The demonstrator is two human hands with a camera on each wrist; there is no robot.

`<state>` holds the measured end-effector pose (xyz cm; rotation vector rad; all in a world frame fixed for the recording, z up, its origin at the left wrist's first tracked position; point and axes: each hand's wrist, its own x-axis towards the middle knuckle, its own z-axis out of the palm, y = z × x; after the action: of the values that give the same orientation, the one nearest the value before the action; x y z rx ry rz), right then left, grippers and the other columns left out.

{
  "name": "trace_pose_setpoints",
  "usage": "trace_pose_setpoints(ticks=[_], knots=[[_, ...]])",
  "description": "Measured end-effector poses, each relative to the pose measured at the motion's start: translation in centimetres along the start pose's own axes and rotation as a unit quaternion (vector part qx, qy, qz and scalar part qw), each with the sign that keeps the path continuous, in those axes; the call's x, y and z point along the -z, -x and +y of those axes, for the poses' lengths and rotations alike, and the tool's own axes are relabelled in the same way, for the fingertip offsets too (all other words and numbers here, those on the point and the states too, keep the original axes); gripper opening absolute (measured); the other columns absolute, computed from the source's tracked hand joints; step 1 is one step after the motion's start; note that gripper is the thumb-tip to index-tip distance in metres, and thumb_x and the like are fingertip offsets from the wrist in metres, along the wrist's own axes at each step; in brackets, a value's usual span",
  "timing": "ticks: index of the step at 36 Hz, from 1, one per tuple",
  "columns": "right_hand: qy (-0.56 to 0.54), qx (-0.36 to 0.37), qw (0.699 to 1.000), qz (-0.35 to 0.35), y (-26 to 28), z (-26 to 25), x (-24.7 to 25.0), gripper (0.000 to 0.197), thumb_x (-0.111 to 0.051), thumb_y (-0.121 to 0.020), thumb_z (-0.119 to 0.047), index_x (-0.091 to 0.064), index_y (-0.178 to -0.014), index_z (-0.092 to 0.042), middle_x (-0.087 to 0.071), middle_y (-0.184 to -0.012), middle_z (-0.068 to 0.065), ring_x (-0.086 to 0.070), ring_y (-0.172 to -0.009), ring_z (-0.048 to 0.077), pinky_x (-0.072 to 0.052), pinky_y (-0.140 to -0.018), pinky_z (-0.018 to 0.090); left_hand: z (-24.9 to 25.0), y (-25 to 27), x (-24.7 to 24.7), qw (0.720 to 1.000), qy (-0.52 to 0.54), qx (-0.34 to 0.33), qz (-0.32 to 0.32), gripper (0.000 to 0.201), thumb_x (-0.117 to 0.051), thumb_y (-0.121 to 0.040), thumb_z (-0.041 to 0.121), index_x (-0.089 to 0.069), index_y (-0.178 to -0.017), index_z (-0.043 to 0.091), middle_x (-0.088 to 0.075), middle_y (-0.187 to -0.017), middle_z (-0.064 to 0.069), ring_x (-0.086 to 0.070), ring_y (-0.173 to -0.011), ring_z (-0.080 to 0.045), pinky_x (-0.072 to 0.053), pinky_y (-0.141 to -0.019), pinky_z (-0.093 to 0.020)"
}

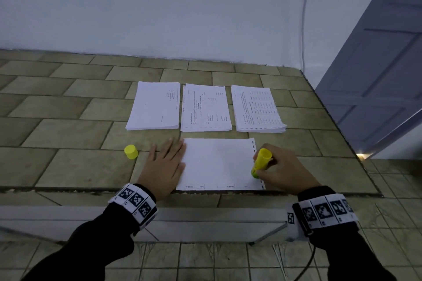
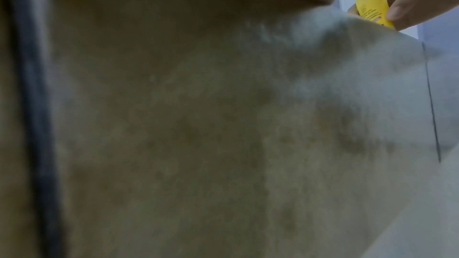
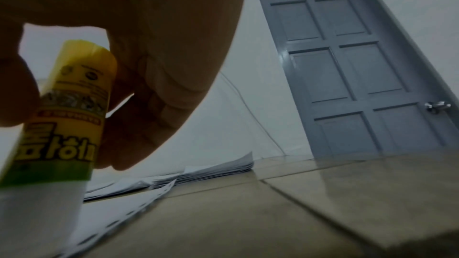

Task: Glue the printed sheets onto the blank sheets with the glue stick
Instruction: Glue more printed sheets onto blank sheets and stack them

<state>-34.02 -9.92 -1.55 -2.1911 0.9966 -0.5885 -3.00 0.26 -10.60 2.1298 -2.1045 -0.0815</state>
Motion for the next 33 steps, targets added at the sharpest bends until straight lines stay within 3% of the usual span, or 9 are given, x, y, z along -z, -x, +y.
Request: trace_pose_setpoints(ticks=[4, 10, 15, 20, 23, 25, 27, 33], knots=[[-0.024, 0.033, 0.999, 0.014, -0.6, -0.8, -1.1, 0.025, -0.077, -0.074, -0.014, -0.06, -0.082, -0.031, -0.066, -0.087, -0.01, -0.063, -0.078, 0.01, -0.054, -0.069, 0.032, 0.0, 0.0, 0.0, 1.0, 0.0, 0.002, 0.005, 0.069, -0.003, -0.095, 0.046, -0.022, -0.154, 0.016, -0.015, -0.162, 0.004, -0.014, -0.15, -0.022, 0.0, -0.116, -0.05], [-0.084, 0.083, 0.99, -0.074, -2.6, -4.5, -5.2, 0.019, -0.076, -0.079, -0.011, -0.066, -0.094, -0.012, -0.067, -0.099, -0.002, -0.065, -0.084, 0.009, -0.057, -0.074, 0.029, 0.3, -0.1, 0.3, 1.0, 0.015, 0.004, -0.006, 0.071, -0.001, -0.094, 0.048, -0.02, -0.155, 0.018, -0.011, -0.162, 0.005, -0.009, -0.15, -0.02, 0.001, -0.116, -0.05], [-0.061, 0.098, 0.983, -0.139, -4.2, -6.4, -8.1, 0.023, -0.076, -0.079, -0.017, -0.063, -0.097, -0.01, -0.065, -0.099, 0.004, -0.063, -0.086, 0.016, -0.056, -0.076, 0.036, 0.2, -0.1, 0.4, 0.999, 0.002, 0.01, -0.035, 0.074, 0.004, -0.101, 0.05, -0.035, -0.151, 0.013, -0.029, -0.159, -0.001, -0.025, -0.146, -0.023, -0.023, -0.112, -0.059], [-0.02, 0.113, 0.977, -0.181, -5.4, -7.7, -8.8, 0.023, -0.074, -0.081, -0.013, -0.055, -0.09, -0.022, -0.062, -0.098, 0.004, -0.06, -0.087, 0.02, -0.055, -0.079, 0.04, -0.1, -0.2, 0.0, 0.999, 0.002, 0.003, -0.038, 0.081, 0.015, -0.095, 0.055, -0.027, -0.154, 0.018, -0.015, -0.162, 0.003, -0.011, -0.15, -0.021, -0.013, -0.116, -0.058], [-0.009, 0.093, 0.976, -0.196, -6.6, -8.0, -8.5, 0.029, -0.075, -0.08, -0.013, -0.051, -0.087, -0.026, -0.06, -0.092, -0.002, -0.06, -0.087, 0.017, -0.054, -0.081, 0.038, -0.2, -0.1, 0.1, 0.999, -0.013, -0.001, -0.049, 0.077, 0.009, -0.099, 0.05, -0.035, -0.151, 0.016, -0.025, -0.16, 0.0, -0.019, -0.148, -0.024, -0.021, -0.113, -0.061], [0.001, 0.089, 0.977, -0.192, -7.6, -8.1, -8.3, 0.024, -0.075, -0.079, -0.011, -0.055, -0.089, -0.02, -0.058, -0.086, -0.006, -0.059, -0.084, 0.015, -0.054, -0.08, 0.036, -0.1, -0.1, 0.4, 0.999, -0.017, 0.001, -0.049, 0.072, 0.003, -0.103, 0.045, -0.044, -0.146, 0.012, -0.039, -0.154, -0.004, -0.033, -0.143, -0.027, -0.031, -0.108, -0.062], [0.015, 0.08, 0.98, -0.182, -8.7, -8.2, -8.1, 0.023, -0.075, -0.079, -0.011, -0.058, -0.094, -0.013, -0.062, -0.09, 0.0, -0.061, -0.085, 0.018, -0.054, -0.08, 0.036, 0.1, -0.1, 0.6, 0.999, -0.015, 0.006, -0.043, 0.066, -0.003, -0.104, 0.042, -0.047, -0.143, 0.011, -0.045, -0.15, -0.005, -0.038, -0.14, -0.026, -0.036, -0.103, -0.062], [0.036, 0.039, 0.988, -0.144, -12.0, -7.7, -7.9, 0.025, -0.075, -0.078, -0.008, -0.058, -0.096, -0.004, -0.066, -0.095, 0.013, -0.063, -0.09, 0.027, -0.052, -0.083, 0.045, 0.2, 0.0, 0.7, 0.999, -0.018, 0.008, -0.038, 0.064, -0.004, -0.104, 0.042, -0.043, -0.146, 0.012, -0.042, -0.152, -0.004, -0.037, -0.14, -0.024, -0.032, -0.107, -0.059]])
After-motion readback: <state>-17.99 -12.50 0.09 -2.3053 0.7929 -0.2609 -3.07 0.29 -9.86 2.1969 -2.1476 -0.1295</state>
